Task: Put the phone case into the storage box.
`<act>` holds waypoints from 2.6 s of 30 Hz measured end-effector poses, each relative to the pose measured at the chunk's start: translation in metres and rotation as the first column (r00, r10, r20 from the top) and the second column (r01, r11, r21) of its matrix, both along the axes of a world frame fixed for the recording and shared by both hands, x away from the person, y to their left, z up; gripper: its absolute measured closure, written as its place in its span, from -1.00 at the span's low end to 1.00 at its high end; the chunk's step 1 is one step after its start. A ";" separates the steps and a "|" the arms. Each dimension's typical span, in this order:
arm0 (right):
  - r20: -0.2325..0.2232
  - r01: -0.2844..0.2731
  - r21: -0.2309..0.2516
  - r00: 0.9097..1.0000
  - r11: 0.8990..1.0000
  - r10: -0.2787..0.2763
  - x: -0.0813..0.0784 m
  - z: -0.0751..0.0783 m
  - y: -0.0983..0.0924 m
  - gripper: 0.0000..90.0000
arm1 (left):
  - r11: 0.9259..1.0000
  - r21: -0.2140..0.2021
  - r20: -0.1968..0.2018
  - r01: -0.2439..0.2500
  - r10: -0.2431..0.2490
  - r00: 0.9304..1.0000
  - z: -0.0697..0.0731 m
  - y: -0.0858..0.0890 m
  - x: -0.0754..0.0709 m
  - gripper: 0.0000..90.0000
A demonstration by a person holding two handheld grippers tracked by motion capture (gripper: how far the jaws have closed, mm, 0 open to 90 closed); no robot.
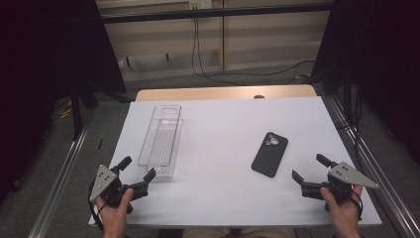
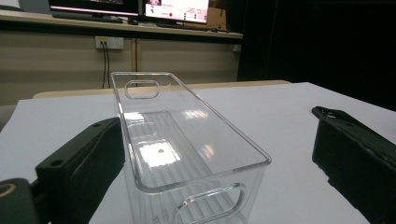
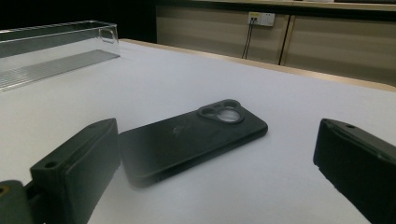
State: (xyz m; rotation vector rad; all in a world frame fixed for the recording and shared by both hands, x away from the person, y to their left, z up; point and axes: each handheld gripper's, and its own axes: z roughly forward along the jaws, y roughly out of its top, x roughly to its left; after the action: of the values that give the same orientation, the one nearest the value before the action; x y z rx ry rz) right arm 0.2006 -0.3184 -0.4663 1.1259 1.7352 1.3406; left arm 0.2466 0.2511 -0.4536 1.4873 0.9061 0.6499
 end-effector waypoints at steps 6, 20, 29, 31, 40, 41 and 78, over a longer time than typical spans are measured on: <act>-0.005 -0.002 0.023 1.000 1.000 0.002 0.001 -0.001 -0.001 -1.00 | 1.000 -0.006 -0.004 0.003 -0.003 1.000 -0.001 0.000 -0.001 -0.94; -0.022 -0.020 0.018 1.000 1.000 0.020 0.003 -0.002 0.005 -0.97 | 1.000 0.003 -0.013 0.010 -0.010 1.000 -0.001 0.001 -0.002 -0.94; -0.025 -0.069 -0.009 0.997 0.998 0.068 0.009 -0.003 0.016 -0.99 | 1.000 0.000 -0.012 0.026 -0.026 1.000 -0.001 0.000 -0.002 -0.94; -0.022 -0.078 -0.009 0.997 0.997 0.078 0.011 -0.002 0.019 -0.99 | 1.000 0.007 -0.010 0.025 -0.025 1.000 -0.001 0.000 -0.001 -0.94; -0.007 -0.110 0.012 0.994 0.994 0.110 0.020 0.003 0.033 -1.00 | 1.000 0.008 -0.012 0.027 -0.027 1.000 -0.002 0.000 -0.002 -0.94; -0.002 -0.112 0.007 0.994 0.994 0.112 0.022 0.004 0.035 -0.99 | 1.000 0.013 -0.012 0.025 -0.025 1.000 -0.002 0.001 -0.002 -0.94; 0.042 -0.152 -0.002 0.987 0.988 0.152 0.089 0.023 0.065 -0.95 | 0.998 0.020 -0.019 0.062 -0.062 0.998 -0.002 -0.003 -0.003 -0.94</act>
State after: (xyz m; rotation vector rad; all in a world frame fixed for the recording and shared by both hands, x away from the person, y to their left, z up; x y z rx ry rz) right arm 0.2892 -0.2532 -0.4431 0.9749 1.8203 1.4459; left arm 0.2438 0.2476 -0.4556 1.5357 0.8662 0.6020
